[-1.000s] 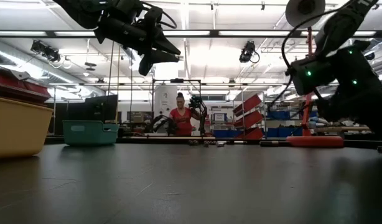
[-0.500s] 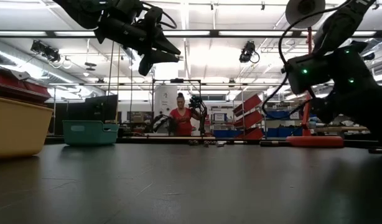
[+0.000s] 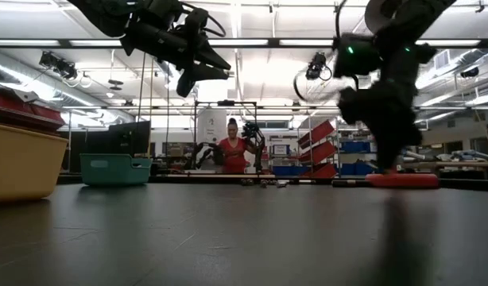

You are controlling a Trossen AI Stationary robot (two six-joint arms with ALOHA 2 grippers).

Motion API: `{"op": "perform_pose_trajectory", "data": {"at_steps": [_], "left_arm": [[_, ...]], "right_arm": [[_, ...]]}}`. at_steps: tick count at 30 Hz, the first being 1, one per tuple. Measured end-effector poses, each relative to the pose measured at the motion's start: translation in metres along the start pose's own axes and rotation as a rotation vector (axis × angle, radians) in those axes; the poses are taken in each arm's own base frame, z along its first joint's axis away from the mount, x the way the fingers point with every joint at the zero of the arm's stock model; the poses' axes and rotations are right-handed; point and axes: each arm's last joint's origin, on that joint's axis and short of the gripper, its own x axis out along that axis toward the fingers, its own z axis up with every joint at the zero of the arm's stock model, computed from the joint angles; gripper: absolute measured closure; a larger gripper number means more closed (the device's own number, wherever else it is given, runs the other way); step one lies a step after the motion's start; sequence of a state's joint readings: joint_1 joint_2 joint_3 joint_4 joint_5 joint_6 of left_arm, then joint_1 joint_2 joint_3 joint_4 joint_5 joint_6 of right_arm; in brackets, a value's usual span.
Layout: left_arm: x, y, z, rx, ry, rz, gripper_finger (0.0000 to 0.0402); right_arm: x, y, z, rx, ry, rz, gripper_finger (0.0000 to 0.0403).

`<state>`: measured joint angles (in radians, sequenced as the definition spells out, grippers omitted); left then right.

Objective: Sort batteries
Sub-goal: Put the white battery into the blue bin

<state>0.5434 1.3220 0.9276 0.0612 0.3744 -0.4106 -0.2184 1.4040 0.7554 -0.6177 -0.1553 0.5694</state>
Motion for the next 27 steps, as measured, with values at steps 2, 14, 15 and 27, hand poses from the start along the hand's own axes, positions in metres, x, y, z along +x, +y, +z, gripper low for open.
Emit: {"op": "perform_pose_trajectory", "data": {"at_steps": [2, 14, 15, 27], "left_arm": [[0.000, 0.000, 0.000, -0.018, 0.001, 0.000, 0.0282], [0.004, -0.021, 0.006, -0.100, -0.075, -0.143, 0.0248], [0.004, -0.025, 0.008, -0.092, -0.106, -0.164, 0.0241], [0.011, -0.032, 0.020, -0.147, -0.290, -0.207, 0.0181]], "right_arm": [[-0.006, 0.005, 0.009, -0.005, -0.062, 0.011, 0.0382], [-0.069, 0.053, 0.075, -0.103, -0.575, 0.302, 0.0382], [-0.076, 0.056, 0.080, -0.096, -0.621, 0.325, 0.0382], [-0.118, 0.072, 0.104, -0.111, -0.861, 0.388, 0.0382]]}}
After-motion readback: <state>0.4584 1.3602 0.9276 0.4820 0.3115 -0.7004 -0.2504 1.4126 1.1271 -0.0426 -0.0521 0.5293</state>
